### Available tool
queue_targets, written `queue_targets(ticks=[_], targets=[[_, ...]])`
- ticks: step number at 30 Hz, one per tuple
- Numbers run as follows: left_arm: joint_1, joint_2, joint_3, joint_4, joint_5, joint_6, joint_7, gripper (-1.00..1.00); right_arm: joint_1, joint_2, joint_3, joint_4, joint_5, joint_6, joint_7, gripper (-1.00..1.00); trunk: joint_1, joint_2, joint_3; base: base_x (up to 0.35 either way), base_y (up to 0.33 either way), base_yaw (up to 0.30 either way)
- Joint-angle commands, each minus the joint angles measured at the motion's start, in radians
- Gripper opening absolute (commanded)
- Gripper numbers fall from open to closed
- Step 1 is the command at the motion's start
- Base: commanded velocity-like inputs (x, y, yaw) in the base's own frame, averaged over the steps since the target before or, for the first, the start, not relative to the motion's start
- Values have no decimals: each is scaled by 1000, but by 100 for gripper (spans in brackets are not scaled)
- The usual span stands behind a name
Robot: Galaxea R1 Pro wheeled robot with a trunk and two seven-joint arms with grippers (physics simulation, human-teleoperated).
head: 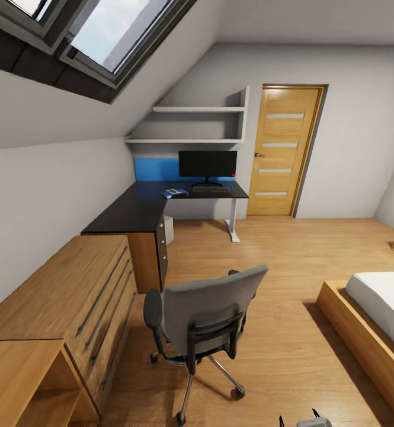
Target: In the bedroom, organize the workspace by keeping the computer under the desk, ensuring the monitor is on the desk, placing the keyboard on the desk next to the monitor, placing the mouse on the desk next to the keyboard, moving the folder from the swivel chair onto the desk next to the mouse, stacking the notebook on top of the folder with the pen on top of the notebook, and positioning the swivel chair next to the desk.
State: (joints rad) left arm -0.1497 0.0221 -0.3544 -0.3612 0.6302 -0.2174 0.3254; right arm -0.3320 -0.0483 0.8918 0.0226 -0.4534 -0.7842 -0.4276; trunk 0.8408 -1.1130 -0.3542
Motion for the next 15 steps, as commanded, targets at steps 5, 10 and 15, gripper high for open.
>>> queue_targets(ticks=[5, 10, 15], targets=[[-1, 2, -8, -2, 8, -4, 6, 100, -1, 0, 9, 2, -4, -2, -4, 100, 19, -36, -17, 0, 0, 13], [-1, 1, -8, -3, 7, -4, 7, 100, -1, 1, 9, 2, -4, -1, -4, 100, 38, -71, -33, 0, 0, 4], [-1, 1, -9, -3, 5, -4, 7, 100, -1, 1, 9, 2, -3, 0, -4, 100, 58, -106, -48, -112, 0, 1]])
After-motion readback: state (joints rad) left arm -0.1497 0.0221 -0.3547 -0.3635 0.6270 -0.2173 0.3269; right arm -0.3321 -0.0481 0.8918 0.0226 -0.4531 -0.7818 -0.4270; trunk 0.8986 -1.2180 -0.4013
